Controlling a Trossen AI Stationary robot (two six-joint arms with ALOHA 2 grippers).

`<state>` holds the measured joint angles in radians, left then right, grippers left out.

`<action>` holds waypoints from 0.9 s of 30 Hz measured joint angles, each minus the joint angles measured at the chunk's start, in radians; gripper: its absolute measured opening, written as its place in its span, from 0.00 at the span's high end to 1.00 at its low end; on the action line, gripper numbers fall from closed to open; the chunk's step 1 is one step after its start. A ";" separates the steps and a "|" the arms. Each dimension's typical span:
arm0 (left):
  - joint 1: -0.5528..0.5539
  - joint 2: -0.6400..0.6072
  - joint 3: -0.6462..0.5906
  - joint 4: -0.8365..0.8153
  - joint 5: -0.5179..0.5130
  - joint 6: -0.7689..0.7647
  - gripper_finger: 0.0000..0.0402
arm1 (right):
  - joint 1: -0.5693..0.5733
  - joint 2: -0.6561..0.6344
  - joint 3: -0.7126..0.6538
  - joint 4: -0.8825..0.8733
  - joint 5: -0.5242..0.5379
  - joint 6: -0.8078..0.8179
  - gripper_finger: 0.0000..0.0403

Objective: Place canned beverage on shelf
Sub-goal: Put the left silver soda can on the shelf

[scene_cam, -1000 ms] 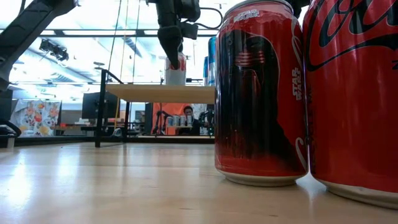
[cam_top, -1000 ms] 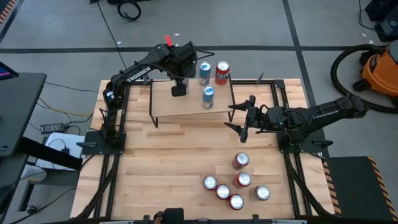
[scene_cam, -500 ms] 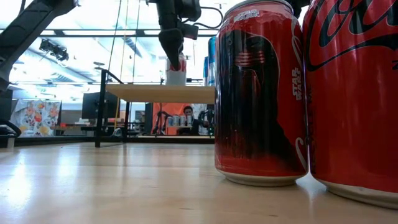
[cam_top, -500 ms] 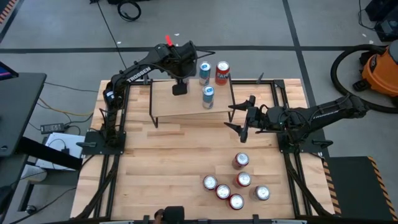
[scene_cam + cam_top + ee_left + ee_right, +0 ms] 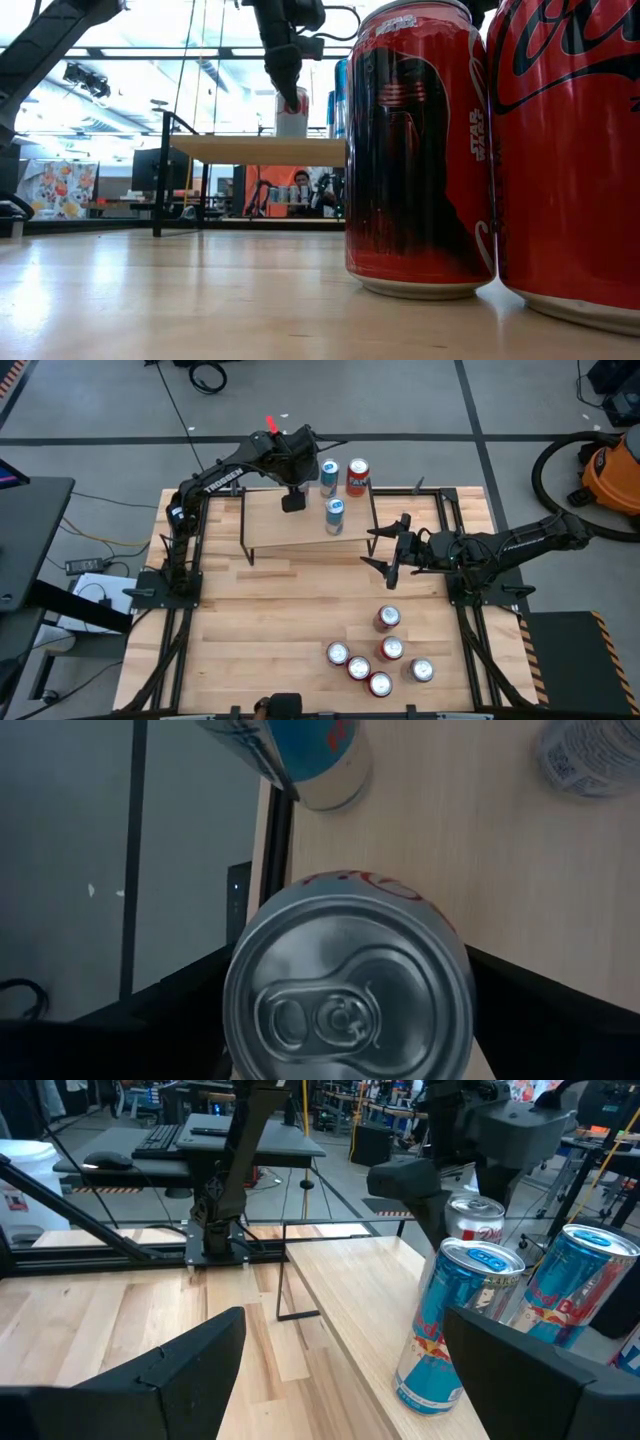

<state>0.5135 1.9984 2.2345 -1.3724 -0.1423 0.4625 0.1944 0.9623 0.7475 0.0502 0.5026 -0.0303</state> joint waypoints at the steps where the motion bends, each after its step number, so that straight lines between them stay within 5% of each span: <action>1: -0.004 0.000 0.000 0.000 -0.001 0.006 0.12 | 0.000 0.000 0.000 0.000 0.000 0.000 0.13; 20: -0.022 0.000 0.000 0.023 -0.013 -0.004 0.11 | 0.000 0.000 0.000 0.000 -0.006 0.001 0.13; 27: -0.024 0.000 0.000 0.028 -0.047 -0.025 0.01 | 0.000 0.000 0.000 0.000 -0.007 0.001 0.13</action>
<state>0.4896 1.9984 2.2345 -1.3445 -0.1895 0.4379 0.1944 0.9623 0.7475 0.0502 0.4960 -0.0296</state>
